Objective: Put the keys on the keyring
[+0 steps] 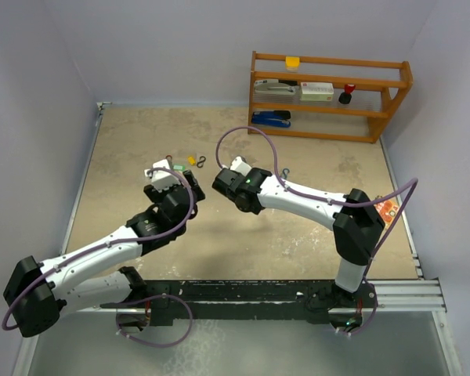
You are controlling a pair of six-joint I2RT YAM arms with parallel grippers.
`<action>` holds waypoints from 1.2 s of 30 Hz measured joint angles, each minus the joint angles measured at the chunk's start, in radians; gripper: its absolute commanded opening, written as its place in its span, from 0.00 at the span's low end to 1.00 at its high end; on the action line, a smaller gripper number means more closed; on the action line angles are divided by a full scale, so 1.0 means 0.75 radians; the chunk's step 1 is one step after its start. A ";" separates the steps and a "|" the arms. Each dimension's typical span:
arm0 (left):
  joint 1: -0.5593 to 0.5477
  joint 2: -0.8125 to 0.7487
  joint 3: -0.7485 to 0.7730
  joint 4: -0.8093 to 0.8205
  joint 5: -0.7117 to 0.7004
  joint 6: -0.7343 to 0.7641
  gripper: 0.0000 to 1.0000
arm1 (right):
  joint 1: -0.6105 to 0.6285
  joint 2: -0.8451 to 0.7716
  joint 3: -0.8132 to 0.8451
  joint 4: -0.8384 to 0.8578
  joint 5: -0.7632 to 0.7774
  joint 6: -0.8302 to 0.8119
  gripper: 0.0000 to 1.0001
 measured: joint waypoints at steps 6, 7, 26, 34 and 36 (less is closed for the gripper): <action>0.004 -0.040 -0.002 -0.030 -0.034 -0.002 0.85 | 0.000 0.024 0.014 -0.046 0.012 0.004 0.01; 0.005 -0.041 -0.002 -0.032 -0.035 -0.002 0.85 | 0.000 0.033 0.017 -0.052 0.013 0.007 0.02; 0.011 -0.067 -0.018 -0.075 -0.063 -0.012 0.86 | 0.000 0.070 0.031 -0.094 0.016 0.038 0.18; 0.012 -0.081 -0.023 -0.081 -0.068 -0.012 0.86 | 0.000 0.070 0.035 -0.096 0.016 0.042 0.22; 0.013 -0.081 -0.023 -0.081 -0.068 -0.012 0.86 | 0.000 0.070 0.035 -0.096 0.016 0.042 0.24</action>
